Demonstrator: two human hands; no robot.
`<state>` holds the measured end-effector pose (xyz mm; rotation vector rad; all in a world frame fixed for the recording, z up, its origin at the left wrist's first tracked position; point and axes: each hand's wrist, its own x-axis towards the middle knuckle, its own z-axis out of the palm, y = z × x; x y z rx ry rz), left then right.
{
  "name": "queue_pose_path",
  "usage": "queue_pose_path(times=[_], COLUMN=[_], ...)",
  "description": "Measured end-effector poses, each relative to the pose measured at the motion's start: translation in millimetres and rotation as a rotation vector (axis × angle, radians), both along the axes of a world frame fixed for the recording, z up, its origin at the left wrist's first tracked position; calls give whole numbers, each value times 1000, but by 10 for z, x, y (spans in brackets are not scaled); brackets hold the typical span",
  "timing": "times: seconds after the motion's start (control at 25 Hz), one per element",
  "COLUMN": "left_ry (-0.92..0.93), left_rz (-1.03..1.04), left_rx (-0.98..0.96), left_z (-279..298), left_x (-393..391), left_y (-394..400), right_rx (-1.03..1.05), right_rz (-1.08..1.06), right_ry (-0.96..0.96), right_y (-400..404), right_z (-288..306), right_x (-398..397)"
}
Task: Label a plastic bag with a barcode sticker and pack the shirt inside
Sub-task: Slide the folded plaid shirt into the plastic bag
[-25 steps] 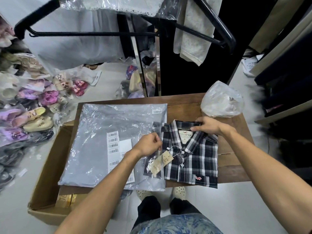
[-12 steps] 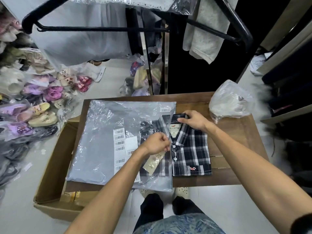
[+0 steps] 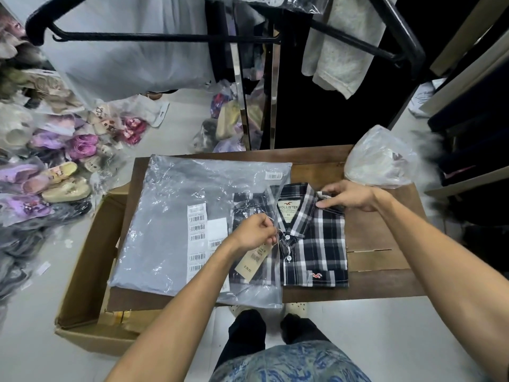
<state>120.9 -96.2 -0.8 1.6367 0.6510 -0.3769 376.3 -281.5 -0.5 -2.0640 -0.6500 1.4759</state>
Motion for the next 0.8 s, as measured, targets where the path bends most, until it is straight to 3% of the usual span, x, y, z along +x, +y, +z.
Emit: queue_pose_path(times=[0.16,0.28,0.4,0.6,0.8], left_ry=[-28,-49,-31,-39,-30], left_rz=[-61,-77,-17,-9,-50], left_rx=[-14,-9,69,93,101], left_z=[70,113,92,15,12], left_x=[44,56,57,26,2], left_y=[20,39,54,59,27], right_rx=[256,287,232,156,228], right_rz=[-211,-444,-618,-486,-460], right_ry=[21,-7,182,53,143], right_y=[141,254,201,-90,-171], right_z=[49,9,-25,63,-61], right_x=[-297,-501,-597,-740,-935])
